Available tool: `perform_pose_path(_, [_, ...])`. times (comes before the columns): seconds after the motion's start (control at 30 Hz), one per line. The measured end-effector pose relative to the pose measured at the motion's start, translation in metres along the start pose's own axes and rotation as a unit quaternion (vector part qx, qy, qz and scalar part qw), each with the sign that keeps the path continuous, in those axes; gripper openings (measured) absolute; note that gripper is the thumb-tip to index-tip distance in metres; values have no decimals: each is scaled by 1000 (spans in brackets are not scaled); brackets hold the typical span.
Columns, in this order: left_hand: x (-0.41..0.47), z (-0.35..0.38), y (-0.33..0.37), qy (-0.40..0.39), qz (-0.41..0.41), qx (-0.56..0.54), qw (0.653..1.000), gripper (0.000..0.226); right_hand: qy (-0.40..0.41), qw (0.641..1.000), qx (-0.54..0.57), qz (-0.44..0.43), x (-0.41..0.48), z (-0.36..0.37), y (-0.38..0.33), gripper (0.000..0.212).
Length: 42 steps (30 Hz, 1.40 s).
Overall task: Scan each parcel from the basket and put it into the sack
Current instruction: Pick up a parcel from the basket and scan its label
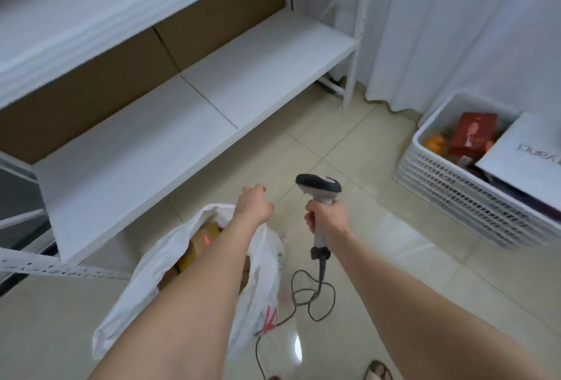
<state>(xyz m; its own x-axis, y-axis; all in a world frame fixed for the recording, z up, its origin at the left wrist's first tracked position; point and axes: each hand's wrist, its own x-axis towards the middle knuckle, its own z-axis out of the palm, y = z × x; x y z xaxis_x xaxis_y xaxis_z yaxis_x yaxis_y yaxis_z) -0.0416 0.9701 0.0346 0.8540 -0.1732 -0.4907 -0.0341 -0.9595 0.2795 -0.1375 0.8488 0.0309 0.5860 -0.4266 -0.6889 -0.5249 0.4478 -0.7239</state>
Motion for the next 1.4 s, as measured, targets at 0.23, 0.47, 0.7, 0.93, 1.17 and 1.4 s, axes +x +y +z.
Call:
perform_pose_path(0.23, [-17, 15, 173, 10, 81, 22, 996, 54, 27, 989, 147, 8, 6, -143, -85, 11])
perform_pose_path(0.47, [-8, 41, 322, -4, 157, 52, 986, 53, 85, 981, 176, 6, 38, -258, -139, 9])
perform_pose_path(0.7, [45, 68, 449, -38, 204, 74, 976, 52, 157, 966, 207, 21, 116, -343, -196, 3])
perform_pose_path(0.93, [122, 101, 562, -78, 225, 96, 966, 51, 203, 960, 195, 2, 219, -415, -243, 14])
perform_pose_path(1.17, [161, 154, 659, -133, 250, 112, 952, 52, 254, 946, 200, 29, 286, -497, -269, 4])
perform_pose_path(1.4, [185, 234, 757, -216, 258, 70, 939, 55, 323, 927, 185, 51, 353, -606, -280, 15])
